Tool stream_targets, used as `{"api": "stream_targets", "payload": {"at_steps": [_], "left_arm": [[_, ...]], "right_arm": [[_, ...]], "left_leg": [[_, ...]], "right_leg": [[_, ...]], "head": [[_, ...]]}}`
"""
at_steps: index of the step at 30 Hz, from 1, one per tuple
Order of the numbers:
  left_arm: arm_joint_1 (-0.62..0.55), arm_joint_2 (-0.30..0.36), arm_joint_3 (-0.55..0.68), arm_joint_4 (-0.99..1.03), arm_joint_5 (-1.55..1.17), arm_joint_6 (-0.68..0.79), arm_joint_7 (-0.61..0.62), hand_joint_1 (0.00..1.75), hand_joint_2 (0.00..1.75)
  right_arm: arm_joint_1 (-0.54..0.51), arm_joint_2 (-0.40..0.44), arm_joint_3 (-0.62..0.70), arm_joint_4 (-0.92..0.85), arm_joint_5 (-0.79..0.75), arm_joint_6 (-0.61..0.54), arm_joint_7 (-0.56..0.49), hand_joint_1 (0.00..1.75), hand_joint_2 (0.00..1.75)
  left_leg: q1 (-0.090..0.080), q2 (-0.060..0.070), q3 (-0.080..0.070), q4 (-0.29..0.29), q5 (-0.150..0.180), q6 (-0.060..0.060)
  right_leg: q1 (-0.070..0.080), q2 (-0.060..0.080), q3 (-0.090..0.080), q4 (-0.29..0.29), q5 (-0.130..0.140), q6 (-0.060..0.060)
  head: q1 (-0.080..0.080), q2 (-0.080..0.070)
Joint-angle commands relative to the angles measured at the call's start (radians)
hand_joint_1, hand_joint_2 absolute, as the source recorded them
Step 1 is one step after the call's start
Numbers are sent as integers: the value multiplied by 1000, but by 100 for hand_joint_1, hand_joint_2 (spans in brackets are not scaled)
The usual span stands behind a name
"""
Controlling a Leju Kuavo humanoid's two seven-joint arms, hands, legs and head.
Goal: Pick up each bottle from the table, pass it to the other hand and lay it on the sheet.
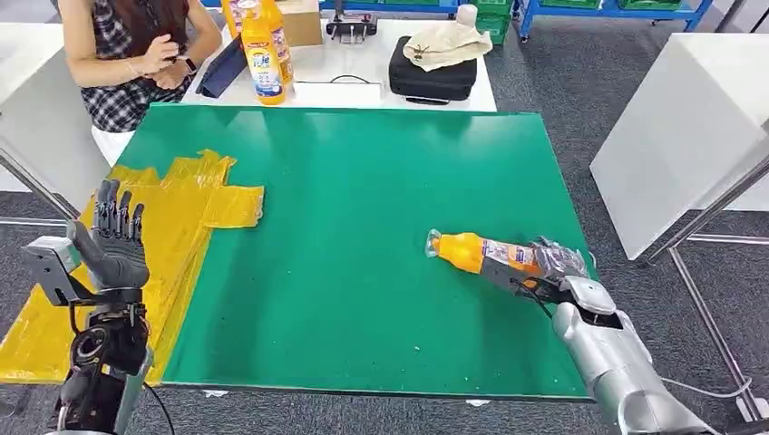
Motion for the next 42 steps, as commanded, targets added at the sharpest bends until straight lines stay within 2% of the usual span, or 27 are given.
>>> {"api": "stream_targets", "payload": {"at_steps": [1,8,12,15,16,17,18,19,21,25,26,27,31,32,36,42], "left_arm": [[-12,-44,9,29,-7,15,4,0,0],[20,-46,3,14,-10,19,3,0,0],[35,-47,-6,6,-13,13,3,0,0],[94,-44,-34,-30,3,-62,43,0,0],[112,-46,-36,-44,35,-116,54,0,0],[144,-55,-36,-69,63,-155,59,0,0],[189,-62,-69,-115,125,-269,85,0,175],[210,-64,-97,-149,145,-287,92,0,175],[215,-63,-123,-170,158,-262,104,0,175],[201,-47,-147,-163,178,-266,105,0,175],[200,-40,-170,-166,189,-284,102,0,175],[196,-50,-203,-170,192,-293,98,0,175],[198,-126,-341,-173,141,-261,44,0,175],[176,-148,-379,-153,129,-246,33,0,175],[151,-209,-492,-141,75,-185,7,0,175],[151,-214,-549,-150,103,-145,15,0,175]], "right_arm": [[44,17,-43,134,-78,120,-58,175,175],[62,26,-73,128,-97,114,-48,175,175],[77,29,-106,106,-126,98,-67,175,175],[101,53,-203,10,-241,71,-158,175,175],[114,68,-234,-41,-296,81,-214,175,175],[145,83,-242,-144,-345,130,-210,175,175],[225,110,-232,-385,-410,91,-221,175,175],[300,106,-204,-581,-479,145,-155,175,175],[354,79,-157,-731,-549,186,-57,175,175],[369,51,-123,-741,-602,145,-75,175,175],[392,44,-109,-787,-628,100,-98,175,175],[429,41,-84,-873,-659,69,-97,175,175],[602,40,6,-1114,-703,-59,-61,175,175],[614,52,29,-1118,-716,-93,-59,175,175],[567,99,127,-988,-711,-194,-52,175,175],[450,160,223,-817,-708,-306,-49,175,175]], "left_leg": [[0,-5,0,-2,1,0],[1,-3,3,-2,-1,-1],[1,-7,2,-3,0,0],[1,-6,3,-4,-1,0],[1,-4,4,-3,-1,0],[0,-6,2,-5,0,0],[0,-4,2,-4,-1,1],[0,3,7,-2,-5,0],[0,4,5,-2,-7,-2],[0,-4,-1,0,-6,0],[0,-5,-4,1,-6,0],[-1,-7,-10,0,-2,2],[-1,-14,-14,0,-2,1],[-1,-16,-10,1,-6,2],[-2,-15,-16,0,-4,2],[-2,-9,-16,0,-6,2]], "right_leg": [[1,-7,3,-3,-1,1],[1,-4,5,-3,-1,1],[1,-9,5,-4,-2,2],[1,-8,5,-5,-2,2],[1,-6,5,-4,-2,2],[1,-10,4,-5,-2,3],[0,-8,3,-4,-2,3],[1,1,7,-3,-3,2],[1,0,6,-1,-3,1],[0,-4,1,1,-6,2],[0,-6,-1,1,-6,3],[-1,-8,-5,1,-6,3],[-1,-17,-7,1,-8,4],[-1,-20,-2,1,-12,5],[-2,-18,-9,1,-9,6],[-2,-12,-11,0,-8,6]], "head": [[0,0],[0,0],[0,0],[0,0],[0,0],[0,0],[0,0],[0,0],[0,0],[-1,0],[-2,0],[-1,0],[-1,0],[-1,0],[-1,0],[-1,0]]}}
